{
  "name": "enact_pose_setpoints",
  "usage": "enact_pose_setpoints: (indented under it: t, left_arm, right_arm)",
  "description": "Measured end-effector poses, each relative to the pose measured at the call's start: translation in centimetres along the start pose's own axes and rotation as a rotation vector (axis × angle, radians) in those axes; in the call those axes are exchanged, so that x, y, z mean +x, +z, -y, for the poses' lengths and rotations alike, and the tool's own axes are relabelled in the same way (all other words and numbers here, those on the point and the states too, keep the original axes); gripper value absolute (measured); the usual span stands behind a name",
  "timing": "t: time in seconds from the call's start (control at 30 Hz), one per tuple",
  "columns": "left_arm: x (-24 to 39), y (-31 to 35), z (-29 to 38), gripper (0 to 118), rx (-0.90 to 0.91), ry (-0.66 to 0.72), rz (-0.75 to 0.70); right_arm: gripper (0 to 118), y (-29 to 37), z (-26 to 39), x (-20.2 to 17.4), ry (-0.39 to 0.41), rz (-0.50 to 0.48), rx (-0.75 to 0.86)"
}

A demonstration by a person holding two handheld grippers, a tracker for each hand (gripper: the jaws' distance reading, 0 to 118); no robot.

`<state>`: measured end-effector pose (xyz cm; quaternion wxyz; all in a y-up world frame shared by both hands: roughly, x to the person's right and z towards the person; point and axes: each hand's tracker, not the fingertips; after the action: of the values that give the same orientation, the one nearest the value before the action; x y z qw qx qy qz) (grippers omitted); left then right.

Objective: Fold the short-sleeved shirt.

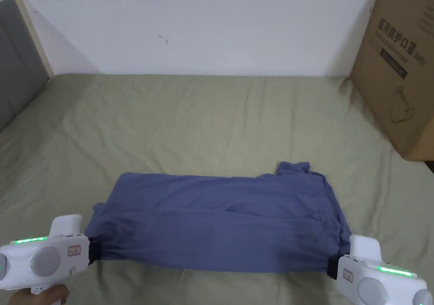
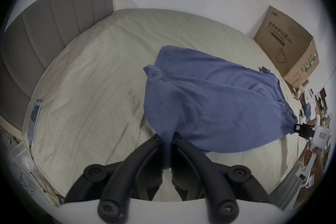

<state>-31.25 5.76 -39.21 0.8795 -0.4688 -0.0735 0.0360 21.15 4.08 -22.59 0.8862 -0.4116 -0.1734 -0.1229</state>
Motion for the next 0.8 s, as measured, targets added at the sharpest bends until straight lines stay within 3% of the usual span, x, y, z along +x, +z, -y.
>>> enact_pose_setpoints:
  t: [0.3, 0.33, 0.43, 0.57, 0.8]
  left_arm:
    - [-1.1, 4.0, 5.8, 6, -0.026, 0.038, 0.022]
    - [-1.2, 4.3, 6.8, 6, -0.039, 0.034, 0.018]
    - [-1.7, 4.0, 9.4, 6, -0.081, 0.023, -0.007]
    - [-2.1, 2.2, 11.1, 6, -0.12, 0.067, -0.006]
    - [-1.7, 1.2, 10.9, 6, -0.106, 0.058, -0.056]
  right_arm:
    - [5, 6.3, 4.0, 3.0, -0.014, -0.046, -0.013]
    - [0, 6.7, 4.9, 3.2, -0.013, -0.041, -0.03]
    - [0, 6.4, 7.5, 4.2, 0.006, 0.039, -0.061]
    - [0, 4.4, 9.4, 6.4, -0.143, 0.009, -0.119]
    - [0, 4.0, 9.3, 6.6, -0.145, 0.016, -0.112]
